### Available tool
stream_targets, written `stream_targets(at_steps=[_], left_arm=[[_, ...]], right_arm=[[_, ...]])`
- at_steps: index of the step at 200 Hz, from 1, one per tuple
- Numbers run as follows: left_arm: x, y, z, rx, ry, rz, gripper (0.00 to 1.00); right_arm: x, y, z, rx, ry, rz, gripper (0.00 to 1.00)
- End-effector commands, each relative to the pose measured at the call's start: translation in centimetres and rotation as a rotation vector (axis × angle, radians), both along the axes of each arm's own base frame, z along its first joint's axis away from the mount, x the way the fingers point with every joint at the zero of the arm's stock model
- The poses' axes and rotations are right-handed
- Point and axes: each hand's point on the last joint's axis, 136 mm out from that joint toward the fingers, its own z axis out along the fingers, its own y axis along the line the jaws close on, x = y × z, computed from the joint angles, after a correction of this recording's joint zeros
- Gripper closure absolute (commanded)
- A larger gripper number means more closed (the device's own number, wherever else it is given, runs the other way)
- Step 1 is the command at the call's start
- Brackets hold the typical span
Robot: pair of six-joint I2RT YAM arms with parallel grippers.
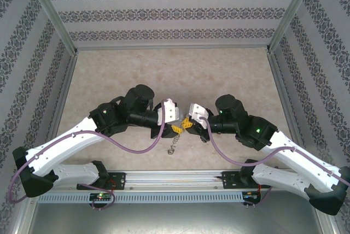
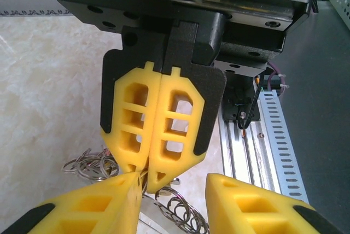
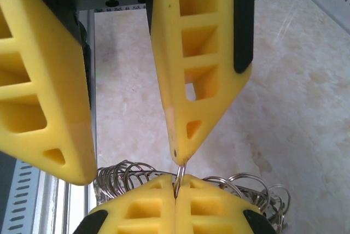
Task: Put the keys on the keyring
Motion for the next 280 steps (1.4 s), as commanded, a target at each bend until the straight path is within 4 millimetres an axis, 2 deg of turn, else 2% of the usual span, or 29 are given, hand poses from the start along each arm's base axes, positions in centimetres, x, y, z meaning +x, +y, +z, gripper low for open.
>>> stream_targets(at_steps=[1, 46, 84, 125, 144, 170, 221, 238, 247, 263, 280], left_arm=[[0.6, 0.0, -0.1, 0.008, -0.028, 0.023, 0.63], [0.9, 0.0, -0.6, 0.024, -0.034, 0.031, 0.63], [1.0, 0.5, 0.0, 0.011, -0.062, 0.046, 0.63], [0.7, 0.3, -1.3, 0.046, -0.023, 0.024, 0.67], [0.5, 0.1, -1.7, 0.049, -0.008, 0.009, 0.76], [0.2, 0.1, -1.4, 0.040, -0.008, -0.004, 1.00], [-0.5, 0.3, -0.2, -0.019, 0.004, -0.026, 1.00], [-0.5, 0.4, 0.6, -0.055, 0.001, -0.030, 1.00], [-0.6, 0.5, 1.0, -0.071, 0.002, -0.032, 1.00], [-0.7, 0.7, 1.5, -0.097, 0.006, -0.040, 1.00], [-0.8, 0.8, 1.9, -0.125, 0.015, -0.050, 1.00]], right_arm=[[-1.2, 0.7, 2.8, 0.075, -0.033, 0.085, 1.00], [-1.3, 0.8, 2.7, 0.073, -0.024, 0.092, 1.00], [-1.2, 0.9, 2.7, 0.069, -0.026, 0.093, 1.00], [-1.3, 0.9, 2.9, 0.076, -0.029, 0.099, 1.00], [-1.2, 0.8, 3.1, 0.079, -0.035, 0.095, 1.00], [-1.4, 0.7, 3.2, 0.083, -0.041, 0.097, 1.00], [-1.3, 0.6, 3.7, 0.106, -0.056, 0.088, 1.00], [-1.3, 0.4, 3.7, 0.118, -0.053, 0.069, 0.82], [-1.3, 0.2, 3.6, 0.126, -0.050, 0.056, 0.76], [-1.3, -0.2, 3.5, 0.140, -0.041, 0.032, 0.75], [-1.3, -0.6, 3.0, 0.143, -0.028, 0.011, 0.79]])
